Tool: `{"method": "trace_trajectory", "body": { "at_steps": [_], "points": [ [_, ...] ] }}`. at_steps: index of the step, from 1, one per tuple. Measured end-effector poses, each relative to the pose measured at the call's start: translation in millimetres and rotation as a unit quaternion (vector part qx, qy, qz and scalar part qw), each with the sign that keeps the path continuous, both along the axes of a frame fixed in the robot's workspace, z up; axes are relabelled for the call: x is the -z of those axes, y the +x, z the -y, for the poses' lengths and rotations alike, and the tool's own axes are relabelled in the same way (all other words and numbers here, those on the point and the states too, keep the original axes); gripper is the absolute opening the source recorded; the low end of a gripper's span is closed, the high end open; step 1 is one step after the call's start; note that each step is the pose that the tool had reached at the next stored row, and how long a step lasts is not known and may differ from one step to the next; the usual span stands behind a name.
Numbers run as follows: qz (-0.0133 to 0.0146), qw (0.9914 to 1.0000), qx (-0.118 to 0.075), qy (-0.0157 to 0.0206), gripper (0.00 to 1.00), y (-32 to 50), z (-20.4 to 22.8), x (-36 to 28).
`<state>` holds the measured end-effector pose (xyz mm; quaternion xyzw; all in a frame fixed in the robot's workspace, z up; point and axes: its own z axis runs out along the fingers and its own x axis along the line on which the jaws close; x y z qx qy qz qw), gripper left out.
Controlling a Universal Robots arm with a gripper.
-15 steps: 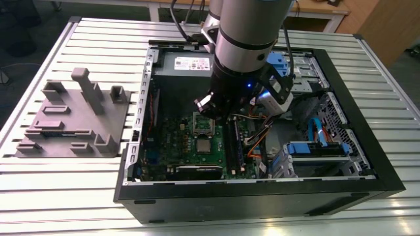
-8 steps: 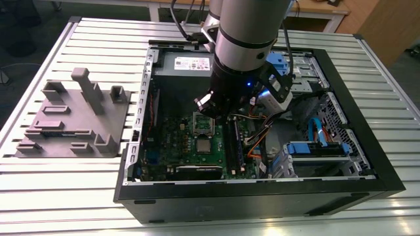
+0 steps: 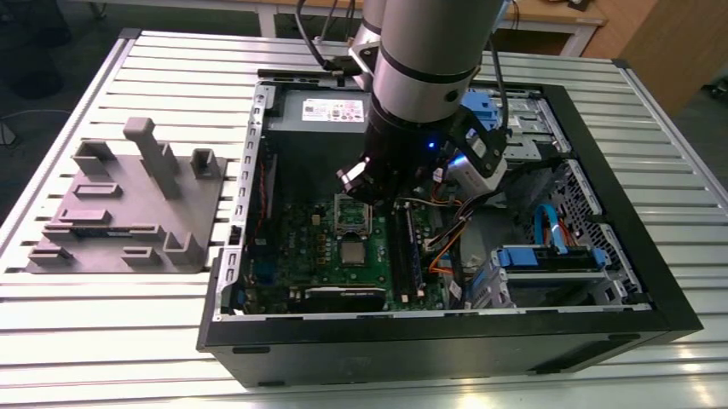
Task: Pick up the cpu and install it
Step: 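Close the cpu cover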
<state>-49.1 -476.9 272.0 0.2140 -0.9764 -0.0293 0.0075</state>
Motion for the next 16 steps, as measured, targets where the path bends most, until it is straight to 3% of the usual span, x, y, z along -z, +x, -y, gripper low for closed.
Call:
{"method": "trace_trajectory", "body": {
  "at_steps": [2,5,10,16],
  "points": [
    [0.0000,1.00000,-0.001,0.0000,0.10,0.0,0.0,0.0],
    [0.0000,0.99967,-0.026,0.0000,0.10,-0.1,-0.1,0.6],
    [0.0000,0.99762,-0.069,0.0002,0.10,0.0,0.0,1.7],
    [0.0000,0.99730,-0.073,0.0008,0.10,0.0,0.0,2.0]
  ]
}}
